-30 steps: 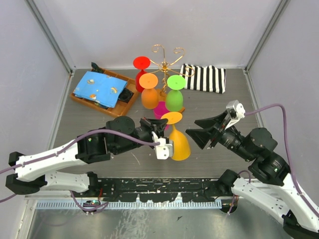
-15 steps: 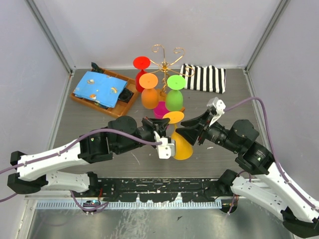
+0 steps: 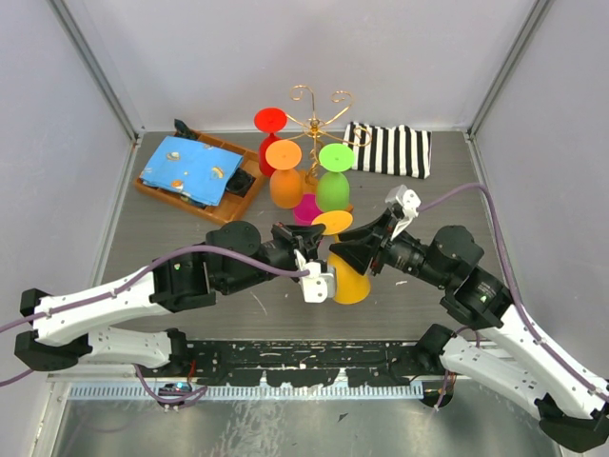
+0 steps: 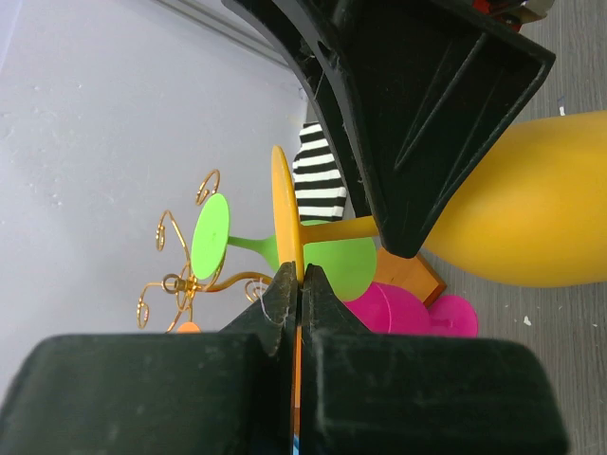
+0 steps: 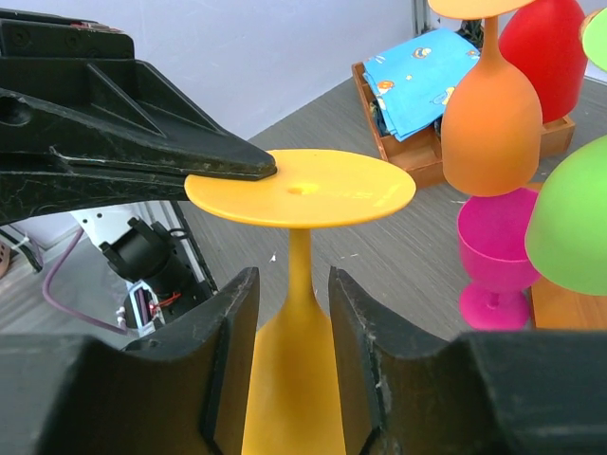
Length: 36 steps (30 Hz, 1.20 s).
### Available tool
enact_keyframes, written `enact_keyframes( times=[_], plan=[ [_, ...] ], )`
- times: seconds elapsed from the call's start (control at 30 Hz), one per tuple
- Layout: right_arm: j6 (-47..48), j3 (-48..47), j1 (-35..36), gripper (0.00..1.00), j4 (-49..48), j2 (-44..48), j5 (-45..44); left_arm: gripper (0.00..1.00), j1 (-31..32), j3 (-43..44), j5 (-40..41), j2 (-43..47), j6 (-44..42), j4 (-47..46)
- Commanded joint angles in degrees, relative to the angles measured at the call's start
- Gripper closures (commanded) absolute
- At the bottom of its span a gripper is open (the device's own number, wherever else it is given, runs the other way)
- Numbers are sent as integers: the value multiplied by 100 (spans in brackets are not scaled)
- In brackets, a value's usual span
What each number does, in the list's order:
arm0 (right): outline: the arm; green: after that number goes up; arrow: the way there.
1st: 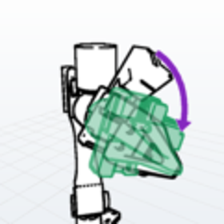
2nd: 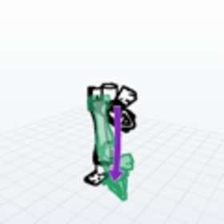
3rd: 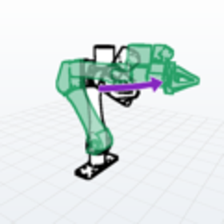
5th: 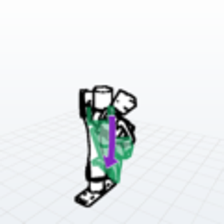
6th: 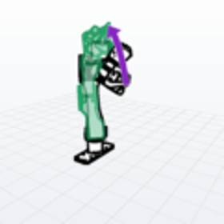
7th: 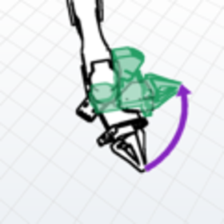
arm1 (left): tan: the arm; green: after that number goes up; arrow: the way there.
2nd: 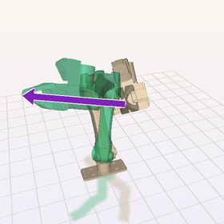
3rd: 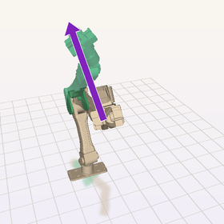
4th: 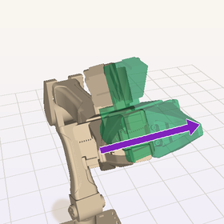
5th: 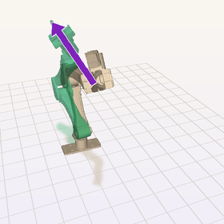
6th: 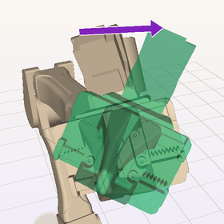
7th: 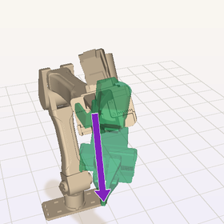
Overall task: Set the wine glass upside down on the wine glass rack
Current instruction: Adjust the wine glass at the center of the board.
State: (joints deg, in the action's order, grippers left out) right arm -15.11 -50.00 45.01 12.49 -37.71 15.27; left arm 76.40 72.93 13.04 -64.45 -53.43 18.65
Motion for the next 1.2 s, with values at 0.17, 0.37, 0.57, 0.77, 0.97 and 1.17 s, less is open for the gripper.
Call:
enact_keyframes(
  times=[0.17, 0.37, 0.57, 0.77, 0.97, 1.17],
  plan=[
    [57, -6, 9, 62, -410, -117, 138, 100, 24, 88, 100, -40, -63, -288],
    [57, 9, 15, 65, -412, -157, 152, 100, 24, 57, 128, -36, -71, -293],
    [52, 29, 15, 84, -414, -173, 111, 100, 24, 46, 187, -31, -100, -298],
    [29, 0, 10, 99, -405, -223, -22, 100, 26, -81, 257, 33, -51, -411],
    [5, -89, 12, 99, -303, -310, -119, 75, 24, -223, 336, 125, 54, -505],
    [-30, -60, 10, 99, -254, -201, -270, 54, 24, -494, 367, 316, 170, -690]
  ],
)
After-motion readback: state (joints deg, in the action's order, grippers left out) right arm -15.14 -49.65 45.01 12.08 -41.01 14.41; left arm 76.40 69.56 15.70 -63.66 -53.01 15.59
